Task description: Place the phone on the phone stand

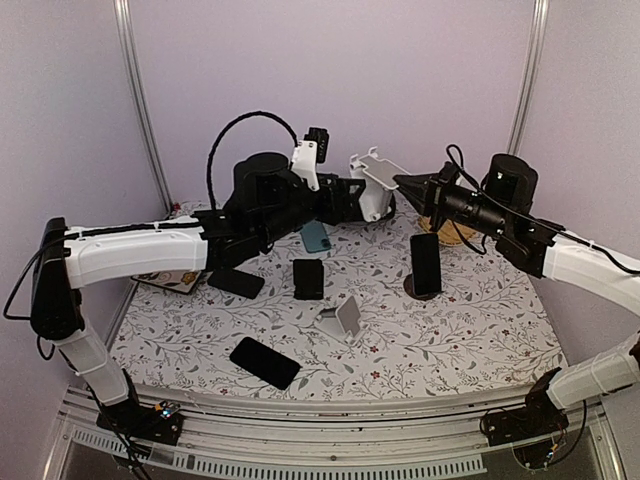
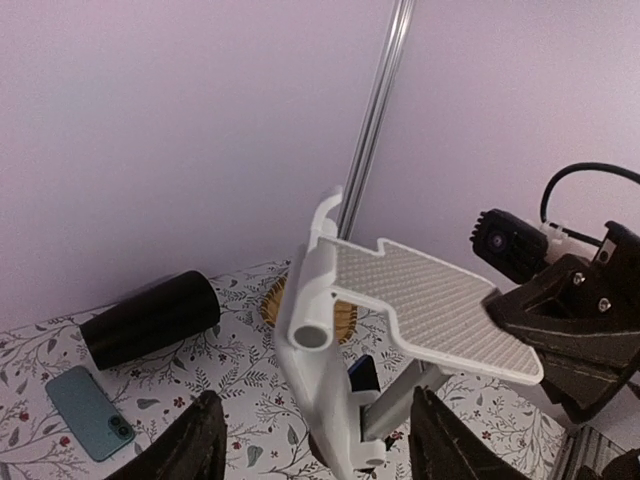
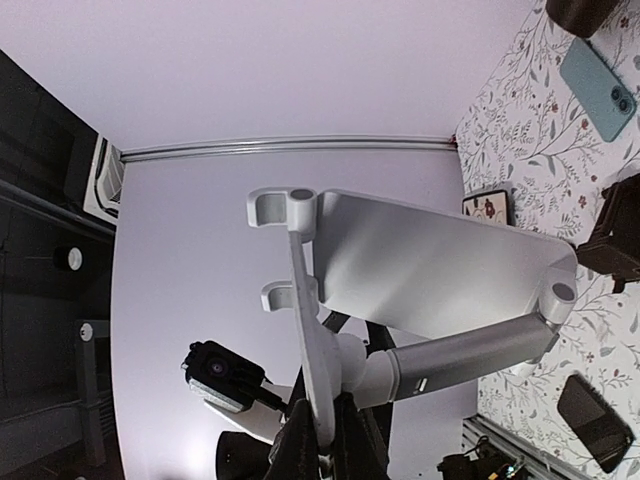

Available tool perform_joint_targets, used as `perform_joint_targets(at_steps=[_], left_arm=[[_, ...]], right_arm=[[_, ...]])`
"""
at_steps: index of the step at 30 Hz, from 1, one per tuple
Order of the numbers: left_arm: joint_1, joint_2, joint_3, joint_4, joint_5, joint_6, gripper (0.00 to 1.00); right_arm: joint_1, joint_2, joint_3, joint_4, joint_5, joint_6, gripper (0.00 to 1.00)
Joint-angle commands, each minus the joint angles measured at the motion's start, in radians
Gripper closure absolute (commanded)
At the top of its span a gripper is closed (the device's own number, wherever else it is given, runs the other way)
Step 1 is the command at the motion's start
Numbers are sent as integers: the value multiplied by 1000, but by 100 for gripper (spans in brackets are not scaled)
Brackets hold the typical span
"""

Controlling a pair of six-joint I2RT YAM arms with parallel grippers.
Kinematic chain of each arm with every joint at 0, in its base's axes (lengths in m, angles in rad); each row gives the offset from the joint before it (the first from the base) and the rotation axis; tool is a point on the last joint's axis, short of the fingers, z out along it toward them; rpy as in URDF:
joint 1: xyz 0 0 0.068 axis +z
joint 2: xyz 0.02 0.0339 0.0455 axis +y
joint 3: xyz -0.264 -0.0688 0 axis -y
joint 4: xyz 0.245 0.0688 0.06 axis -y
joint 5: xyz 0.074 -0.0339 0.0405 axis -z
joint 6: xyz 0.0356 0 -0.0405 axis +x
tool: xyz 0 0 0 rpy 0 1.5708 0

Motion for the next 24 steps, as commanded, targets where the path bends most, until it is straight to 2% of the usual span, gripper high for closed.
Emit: perform_joint_targets(at_steps=[1, 6, 11, 15, 19, 24], left_arm=[[21, -75, -66, -2, 64, -34, 31], [27, -151, -159, -13, 82, -65, 28], [54, -194, -187, -62, 129, -100, 26], [104, -195, -169, -99, 274, -131, 26], [169, -164, -103, -175, 494, -114, 28], [218, -145, 56, -345, 734, 30, 31]], right_arm=[[-59, -103, 83, -227, 8, -219, 98], [-121, -161, 186, -540, -16, -512, 98], [-147, -158, 341, -913, -53, -812, 98], [-147, -104, 458, -1192, -64, -1041, 99], [-139, -97, 493, -1281, -109, -1162, 99], [-48, -60, 553, -1342, -127, -1260, 99]])
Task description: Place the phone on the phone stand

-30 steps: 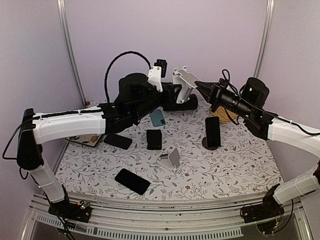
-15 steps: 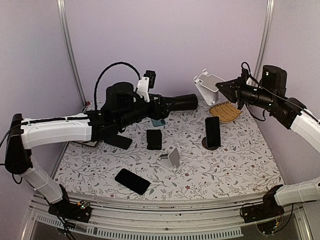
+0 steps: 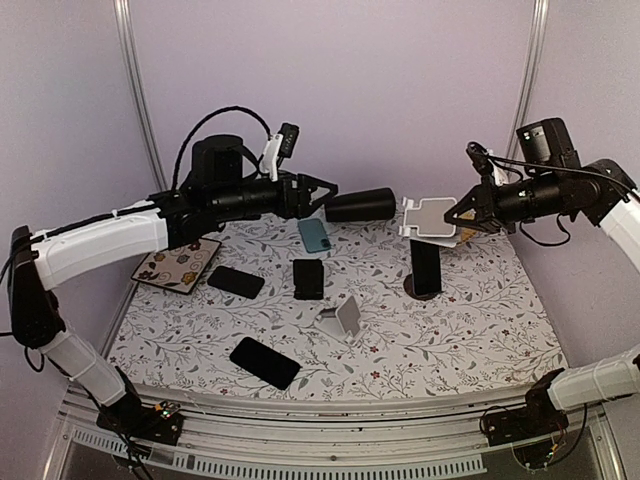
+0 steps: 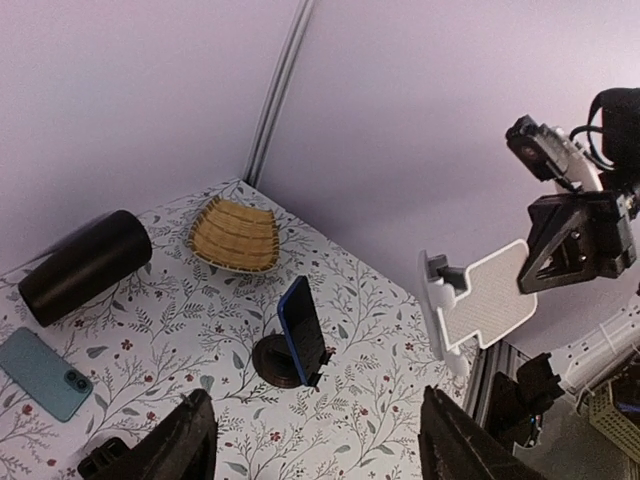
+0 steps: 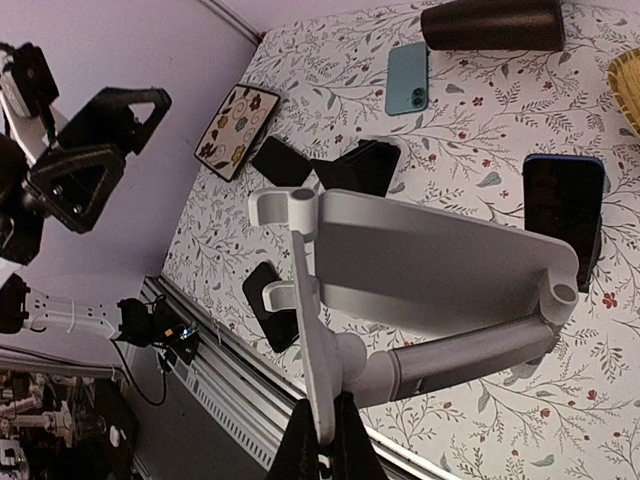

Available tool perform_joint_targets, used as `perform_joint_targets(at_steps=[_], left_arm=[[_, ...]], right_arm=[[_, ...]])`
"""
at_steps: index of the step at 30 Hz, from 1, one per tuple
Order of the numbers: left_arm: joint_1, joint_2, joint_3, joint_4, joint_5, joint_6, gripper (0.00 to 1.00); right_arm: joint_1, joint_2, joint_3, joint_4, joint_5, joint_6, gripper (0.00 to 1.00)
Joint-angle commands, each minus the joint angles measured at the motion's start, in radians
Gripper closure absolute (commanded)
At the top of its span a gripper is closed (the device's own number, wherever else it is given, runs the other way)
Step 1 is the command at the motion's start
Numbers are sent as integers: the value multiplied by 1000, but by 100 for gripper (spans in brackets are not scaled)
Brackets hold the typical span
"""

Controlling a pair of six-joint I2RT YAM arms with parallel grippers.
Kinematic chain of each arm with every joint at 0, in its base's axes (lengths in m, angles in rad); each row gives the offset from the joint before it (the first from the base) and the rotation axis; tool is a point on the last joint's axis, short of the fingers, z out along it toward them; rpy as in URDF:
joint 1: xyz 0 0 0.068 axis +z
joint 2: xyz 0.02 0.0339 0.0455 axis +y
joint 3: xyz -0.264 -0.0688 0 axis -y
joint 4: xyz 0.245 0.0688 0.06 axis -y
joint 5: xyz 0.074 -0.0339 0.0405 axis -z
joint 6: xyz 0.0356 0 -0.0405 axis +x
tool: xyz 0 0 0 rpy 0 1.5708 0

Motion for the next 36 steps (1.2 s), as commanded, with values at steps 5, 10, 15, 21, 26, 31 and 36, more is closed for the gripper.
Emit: perform_joint_targets(at_steps=[5, 10, 15, 21, 26, 31, 36], left_arm=[[19, 61, 321, -356, 379, 261, 34], [-37, 126, 431, -514, 439, 339, 40], [-103, 147, 467, -577, 483, 363, 45], [-143, 165, 474, -629, 502, 377, 51], [-154, 170, 475, -665, 512, 392, 59], [-154, 177, 470, -705, 499, 413, 63], [-152, 177, 458, -730, 502, 424, 73]], right_arm=[[200, 87, 132, -130, -16, -238, 99], [313, 155, 216, -138, -25, -314, 98], [350, 203, 272, -152, -53, -380, 98], [371, 259, 319, -175, -84, -442, 98], [372, 292, 361, -191, -77, -497, 98], [371, 298, 365, -181, -91, -517, 98], [373, 295, 365, -178, -86, -523, 98]])
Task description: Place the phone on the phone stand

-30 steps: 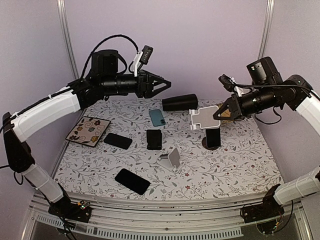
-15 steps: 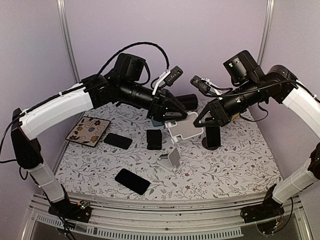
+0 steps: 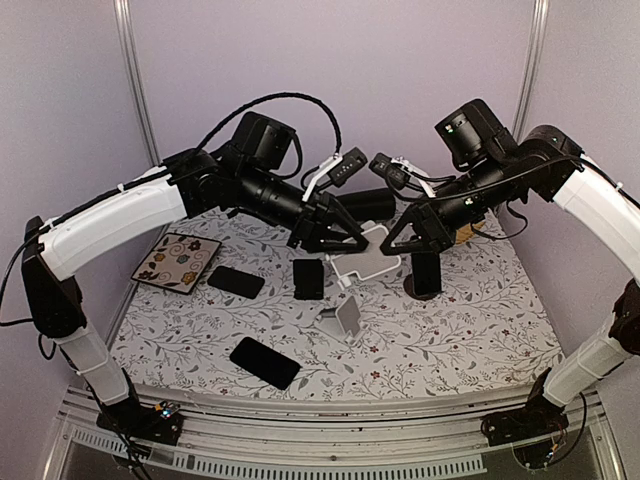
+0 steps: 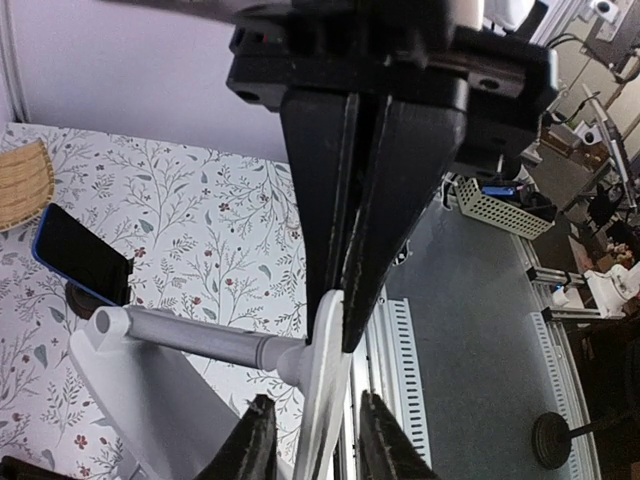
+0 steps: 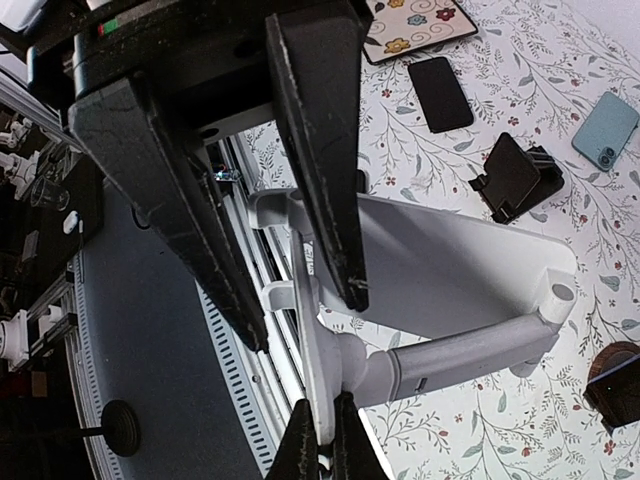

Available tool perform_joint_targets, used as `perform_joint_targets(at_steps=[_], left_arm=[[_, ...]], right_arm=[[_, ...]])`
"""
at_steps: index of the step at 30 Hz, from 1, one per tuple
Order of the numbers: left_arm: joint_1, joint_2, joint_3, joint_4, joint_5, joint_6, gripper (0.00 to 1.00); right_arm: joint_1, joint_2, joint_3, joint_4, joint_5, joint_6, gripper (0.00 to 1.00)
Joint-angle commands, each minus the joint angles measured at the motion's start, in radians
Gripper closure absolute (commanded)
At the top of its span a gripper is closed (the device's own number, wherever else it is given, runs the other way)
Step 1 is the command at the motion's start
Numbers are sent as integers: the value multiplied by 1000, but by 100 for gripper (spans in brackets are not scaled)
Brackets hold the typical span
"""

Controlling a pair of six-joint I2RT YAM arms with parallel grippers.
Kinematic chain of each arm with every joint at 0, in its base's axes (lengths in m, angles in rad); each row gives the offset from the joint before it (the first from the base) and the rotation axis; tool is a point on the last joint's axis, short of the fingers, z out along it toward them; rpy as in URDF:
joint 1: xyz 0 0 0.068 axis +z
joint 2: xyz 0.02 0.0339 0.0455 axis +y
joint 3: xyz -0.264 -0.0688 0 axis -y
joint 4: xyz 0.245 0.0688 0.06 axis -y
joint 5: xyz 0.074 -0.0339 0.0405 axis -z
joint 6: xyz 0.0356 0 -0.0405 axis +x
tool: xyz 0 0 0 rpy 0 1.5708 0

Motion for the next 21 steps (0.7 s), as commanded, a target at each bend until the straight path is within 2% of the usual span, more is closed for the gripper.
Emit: perform_joint_targets(at_steps=[1, 10, 14, 15, 16, 18, 21], left_arm=[[-9, 14, 3, -40, 10, 24, 75], [-7, 13, -12, -49, 33, 30, 100], [-8, 10, -13, -45, 45, 29, 100], [-8, 8, -15, -39, 45, 26, 100], [-7, 4, -18, -29, 41, 20, 100], [-5, -10, -39, 22, 8, -2, 100], [0, -57, -106, 143, -85, -48, 100]], right_arm=[[7, -4, 37, 25, -19, -32, 98], [7, -3, 37, 38, -9, -30, 98], [7, -5, 37, 54, 14, -22, 98], [8, -6, 37, 59, 26, -16, 94], [7, -8, 37, 64, 41, -10, 85], [7, -15, 37, 84, 75, 14, 59], [4, -45, 25, 142, 149, 80, 31]])
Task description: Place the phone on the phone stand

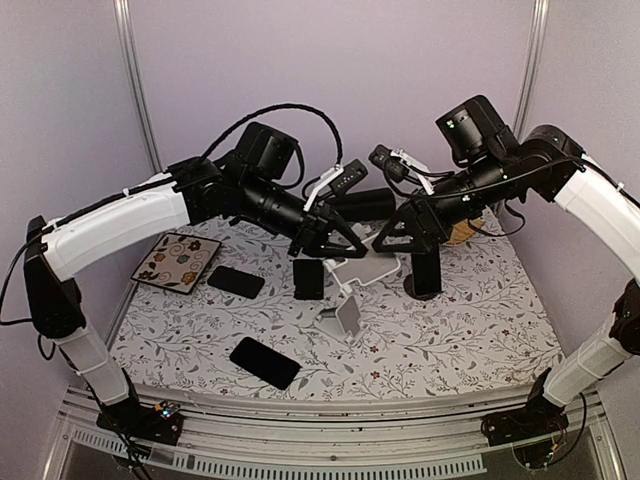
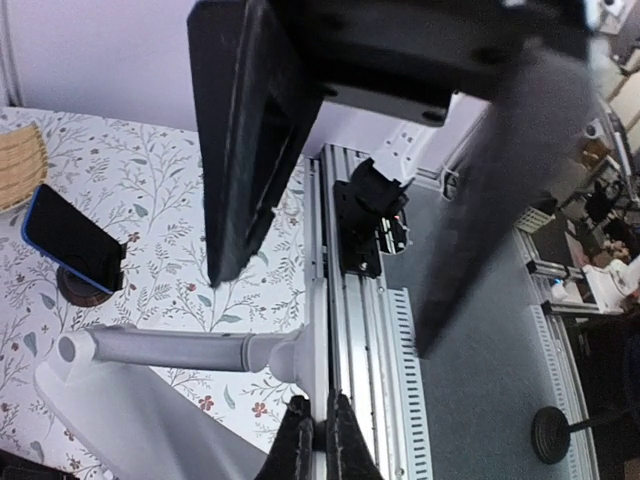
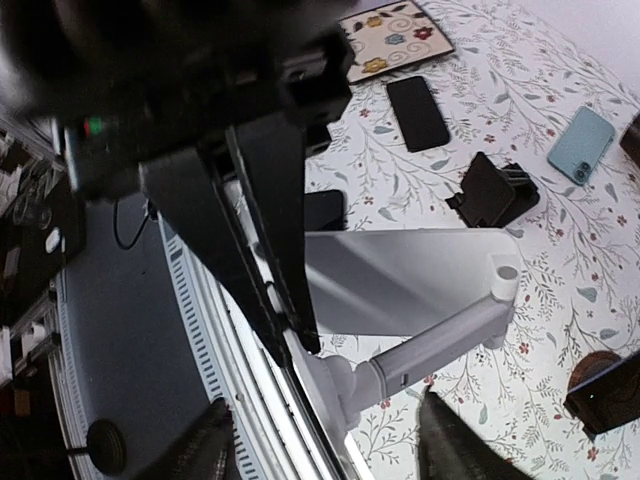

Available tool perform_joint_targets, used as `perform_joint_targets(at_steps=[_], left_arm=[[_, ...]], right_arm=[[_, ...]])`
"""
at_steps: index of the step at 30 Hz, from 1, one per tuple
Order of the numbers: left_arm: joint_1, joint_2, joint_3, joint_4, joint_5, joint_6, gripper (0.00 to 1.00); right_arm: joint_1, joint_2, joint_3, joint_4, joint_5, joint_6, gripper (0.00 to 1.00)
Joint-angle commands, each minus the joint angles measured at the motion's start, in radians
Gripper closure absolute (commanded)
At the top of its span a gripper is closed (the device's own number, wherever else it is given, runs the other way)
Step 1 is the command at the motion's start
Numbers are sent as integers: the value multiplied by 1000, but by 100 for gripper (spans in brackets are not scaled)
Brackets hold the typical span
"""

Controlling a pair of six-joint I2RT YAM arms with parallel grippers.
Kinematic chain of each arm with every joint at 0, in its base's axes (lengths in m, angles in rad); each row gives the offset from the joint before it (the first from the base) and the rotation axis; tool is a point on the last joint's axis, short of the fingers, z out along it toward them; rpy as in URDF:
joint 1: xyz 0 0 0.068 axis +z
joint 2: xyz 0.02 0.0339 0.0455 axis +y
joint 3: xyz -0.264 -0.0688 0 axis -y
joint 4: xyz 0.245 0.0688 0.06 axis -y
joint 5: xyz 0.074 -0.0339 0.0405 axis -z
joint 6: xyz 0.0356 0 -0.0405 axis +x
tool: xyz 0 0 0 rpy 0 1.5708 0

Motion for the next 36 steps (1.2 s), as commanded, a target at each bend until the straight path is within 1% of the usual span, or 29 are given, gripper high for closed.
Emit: perform_joint_targets(at_steps=[1, 4, 5, 6, 8, 9, 11, 14, 18, 21, 25, 30, 36], left_arm=[[3, -74, -97, 200, -143, -74, 100], [9, -133, -195, 365, -267, -131, 100], [8, -143, -216, 410, -308, -145, 100], [6, -152, -232, 456, -356, -157, 100], [4, -159, -261, 534, -432, -182, 100], [1, -159, -271, 571, -471, -189, 100], [-7, -151, -286, 634, -529, -197, 100], [-25, -121, -276, 682, -594, -189, 100], [-46, -86, -261, 716, -666, -166, 100], [-50, -67, -265, 741, -682, -165, 100], [-58, -49, -265, 759, -681, -170, 100], [-61, -37, -264, 769, -683, -181, 100], [-61, -20, -259, 786, -666, -201, 100]], right_arm=[[-4, -58, 17, 139, 134, 108, 23], [-31, -87, 1, 203, 261, 247, 6], [-47, -99, -9, 220, 299, 304, 3], [-66, -115, -43, 248, 291, 398, 0], [-100, -145, -92, 308, 299, 523, 1], [-112, -162, -117, 340, 297, 617, 1], [-117, -172, -161, 401, 296, 724, 1], [-118, -148, -188, 461, 289, 837, 1], [-117, -90, -146, 478, 290, 868, 1], [-116, -74, -149, 500, 313, 872, 1], [-104, -45, -155, 527, 336, 872, 1], [-100, -13, -153, 515, 369, 844, 0], [-98, 6, -155, 493, 409, 821, 2]])
